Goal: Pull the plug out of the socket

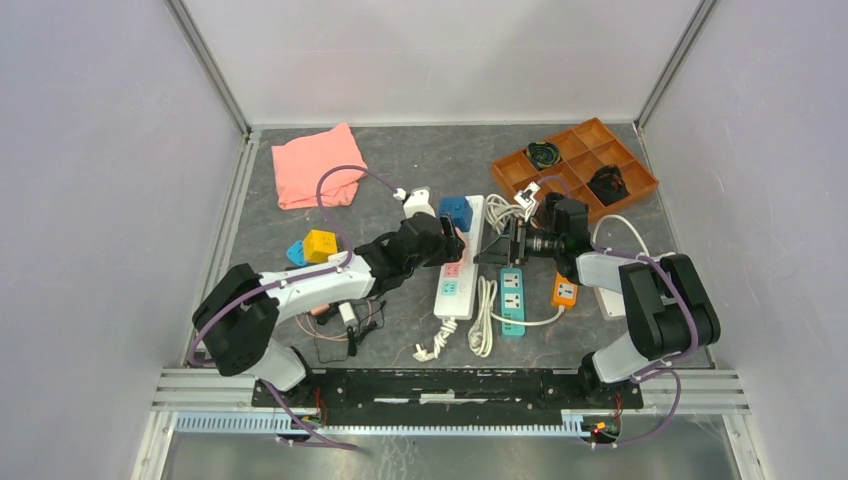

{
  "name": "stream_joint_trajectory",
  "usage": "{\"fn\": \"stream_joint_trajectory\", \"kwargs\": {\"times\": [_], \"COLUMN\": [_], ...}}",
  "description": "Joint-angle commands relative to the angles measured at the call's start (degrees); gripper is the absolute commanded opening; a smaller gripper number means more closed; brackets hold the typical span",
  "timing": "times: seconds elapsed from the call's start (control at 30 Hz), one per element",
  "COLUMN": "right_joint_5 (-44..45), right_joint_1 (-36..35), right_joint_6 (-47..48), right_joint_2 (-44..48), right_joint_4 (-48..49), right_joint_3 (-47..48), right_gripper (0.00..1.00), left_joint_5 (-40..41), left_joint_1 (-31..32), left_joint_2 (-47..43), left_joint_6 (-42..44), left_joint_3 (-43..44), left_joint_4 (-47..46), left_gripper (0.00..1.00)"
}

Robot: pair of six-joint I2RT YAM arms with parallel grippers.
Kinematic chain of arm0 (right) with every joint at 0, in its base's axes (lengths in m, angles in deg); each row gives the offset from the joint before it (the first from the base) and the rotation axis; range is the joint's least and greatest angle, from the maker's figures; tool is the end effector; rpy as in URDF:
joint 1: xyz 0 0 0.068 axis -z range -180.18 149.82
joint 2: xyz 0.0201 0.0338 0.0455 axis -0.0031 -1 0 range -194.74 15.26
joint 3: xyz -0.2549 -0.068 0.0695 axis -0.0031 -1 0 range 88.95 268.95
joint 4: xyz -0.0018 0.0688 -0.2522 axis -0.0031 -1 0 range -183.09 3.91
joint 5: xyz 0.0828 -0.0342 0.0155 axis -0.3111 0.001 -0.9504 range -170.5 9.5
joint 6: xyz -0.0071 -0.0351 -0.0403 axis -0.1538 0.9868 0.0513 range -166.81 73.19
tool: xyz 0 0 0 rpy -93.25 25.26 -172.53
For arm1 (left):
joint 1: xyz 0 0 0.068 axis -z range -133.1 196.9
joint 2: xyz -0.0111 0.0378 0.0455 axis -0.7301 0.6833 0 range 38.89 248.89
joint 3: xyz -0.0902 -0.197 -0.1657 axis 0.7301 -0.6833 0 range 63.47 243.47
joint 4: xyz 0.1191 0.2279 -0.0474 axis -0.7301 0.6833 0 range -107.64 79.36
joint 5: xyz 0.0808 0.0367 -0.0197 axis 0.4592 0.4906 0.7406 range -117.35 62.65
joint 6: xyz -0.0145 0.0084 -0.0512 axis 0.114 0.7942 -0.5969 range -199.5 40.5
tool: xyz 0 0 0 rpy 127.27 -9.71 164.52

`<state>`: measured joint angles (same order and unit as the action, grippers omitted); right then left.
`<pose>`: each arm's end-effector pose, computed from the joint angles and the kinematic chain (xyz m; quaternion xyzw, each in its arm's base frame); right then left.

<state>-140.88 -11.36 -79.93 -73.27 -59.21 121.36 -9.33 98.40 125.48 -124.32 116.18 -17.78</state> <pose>0.2682 0.0845 0.1628 -0.1077 0.7804 0.5666 0.2413 0.2146 -0.2521 0.2303 -0.0229 0.8738 -0.2548 0.4135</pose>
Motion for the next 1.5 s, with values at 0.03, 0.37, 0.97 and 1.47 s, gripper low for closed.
{"fn": "stream_joint_trajectory", "kwargs": {"times": [0.03, 0.37, 0.97, 1.47], "right_joint_5": [-0.8, -0.9, 0.5, -0.2], "right_joint_1": [-0.8, -1.3, -4.1, -4.0], "right_joint_6": [-0.1, -0.6, 1.4, 2.7], "right_joint_2": [-0.8, -0.8, -2.9, -5.8], "right_joint_4": [1.0, 0.8, -2.0, -4.7], "right_joint_3": [1.8, 1.9, 2.6, 4.9], "right_gripper": [0.96, 0.95, 0.93, 0.69], "left_joint_5": [2.9, 3.5, 6.8, 10.3], "left_joint_1": [0.0, 0.0, 0.4, 1.6], "left_joint_2": [-4.3, -4.2, -0.8, 2.4], "left_joint_6": [-4.3, -6.9, -12.0, -11.8], "left_joint_3": [0.6, -1.2, -0.2, 1.2], "left_joint_4": [-11.0, -15.4, -20.9, -24.5], "left_gripper": [0.02, 0.02, 0.02, 0.02]}}
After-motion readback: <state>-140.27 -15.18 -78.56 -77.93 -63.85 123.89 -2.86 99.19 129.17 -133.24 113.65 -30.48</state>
